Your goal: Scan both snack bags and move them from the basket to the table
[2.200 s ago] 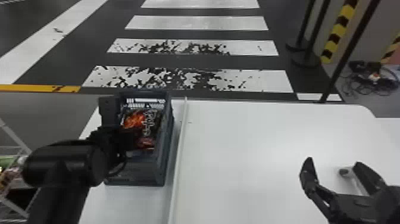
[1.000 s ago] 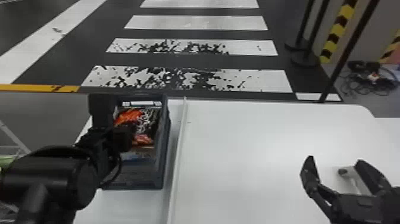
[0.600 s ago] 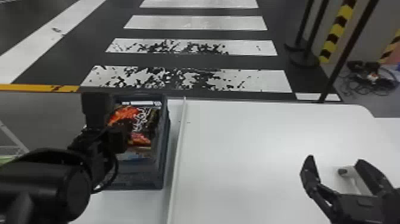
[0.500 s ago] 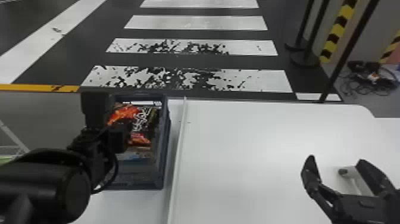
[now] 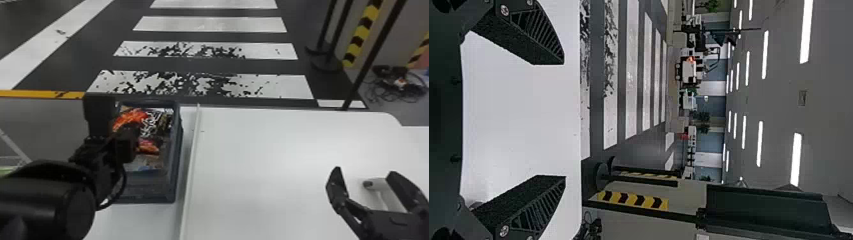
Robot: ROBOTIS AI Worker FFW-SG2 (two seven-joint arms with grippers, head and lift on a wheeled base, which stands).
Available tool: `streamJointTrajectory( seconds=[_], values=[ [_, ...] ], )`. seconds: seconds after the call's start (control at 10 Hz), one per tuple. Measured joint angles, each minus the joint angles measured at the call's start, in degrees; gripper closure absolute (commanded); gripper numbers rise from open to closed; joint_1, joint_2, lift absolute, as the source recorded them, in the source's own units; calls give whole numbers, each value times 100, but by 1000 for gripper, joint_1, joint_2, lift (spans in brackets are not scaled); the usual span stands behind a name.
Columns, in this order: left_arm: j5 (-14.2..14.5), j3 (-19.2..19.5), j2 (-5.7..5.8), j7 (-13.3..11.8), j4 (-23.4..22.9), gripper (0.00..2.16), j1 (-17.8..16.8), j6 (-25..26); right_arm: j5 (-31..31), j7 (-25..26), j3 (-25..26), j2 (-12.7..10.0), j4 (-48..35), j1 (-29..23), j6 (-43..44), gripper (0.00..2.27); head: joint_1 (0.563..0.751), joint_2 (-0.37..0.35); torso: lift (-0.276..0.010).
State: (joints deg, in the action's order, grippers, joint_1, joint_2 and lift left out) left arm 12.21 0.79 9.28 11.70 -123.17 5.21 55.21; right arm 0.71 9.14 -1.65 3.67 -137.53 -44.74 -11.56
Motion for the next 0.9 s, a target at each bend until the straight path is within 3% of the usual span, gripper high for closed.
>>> streamJointTrajectory(
  seconds=[0.6,0.9],
  values=[
    [-423,-149,7,278,-754,2138,307,98,52,0,-2,21,-19,-34,80,110,695,46,-98],
    [-436,-151,45,225,-1139,2138,474,117,60,0,-2,20,-13,13,81,110,695,41,-98]
  ],
)
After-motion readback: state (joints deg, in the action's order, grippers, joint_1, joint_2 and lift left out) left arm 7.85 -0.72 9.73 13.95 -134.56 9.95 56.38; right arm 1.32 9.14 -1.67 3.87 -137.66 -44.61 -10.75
